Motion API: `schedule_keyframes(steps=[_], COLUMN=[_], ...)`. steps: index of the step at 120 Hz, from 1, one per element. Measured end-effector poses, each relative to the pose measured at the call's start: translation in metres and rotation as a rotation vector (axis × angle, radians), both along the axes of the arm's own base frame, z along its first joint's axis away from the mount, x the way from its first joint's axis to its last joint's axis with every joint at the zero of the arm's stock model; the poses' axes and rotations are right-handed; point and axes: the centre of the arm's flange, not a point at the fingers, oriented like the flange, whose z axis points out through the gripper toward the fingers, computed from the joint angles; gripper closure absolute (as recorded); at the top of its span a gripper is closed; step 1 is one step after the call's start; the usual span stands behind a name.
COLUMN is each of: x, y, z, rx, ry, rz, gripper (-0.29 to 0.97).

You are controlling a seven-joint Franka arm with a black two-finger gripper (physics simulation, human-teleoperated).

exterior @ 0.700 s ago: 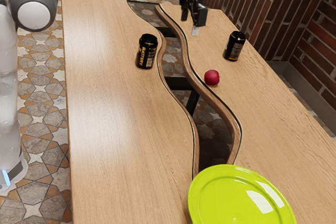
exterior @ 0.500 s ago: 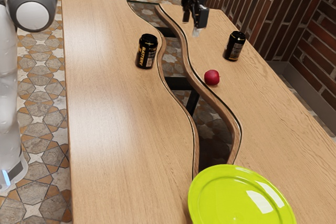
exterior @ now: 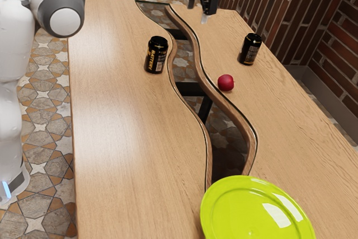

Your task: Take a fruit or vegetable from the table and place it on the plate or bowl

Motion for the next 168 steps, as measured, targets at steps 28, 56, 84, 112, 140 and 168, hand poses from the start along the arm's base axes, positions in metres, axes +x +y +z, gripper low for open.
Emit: schedule_keyframes(steps=[28,56,84,112,140,168], x=[0.023,0.066,0.122,0.159,0.173,0.180], y=[0.054,0.022,0.045,0.050,0.049,0.040], z=[-0.094,-0.134,-0.165,-0.207,-0.234,-0.245], rx=[-0.044,-0.039,0.002,0.017,0.016,0.002], ry=[0.068,-0.005,-0.091,-0.107,-0.101,-0.110], rz=[0.024,-0.101,-0.135,-0.172,-0.197,-0.225], gripper=[0.00,0.00,0.00,0.00,0.00,0.00])
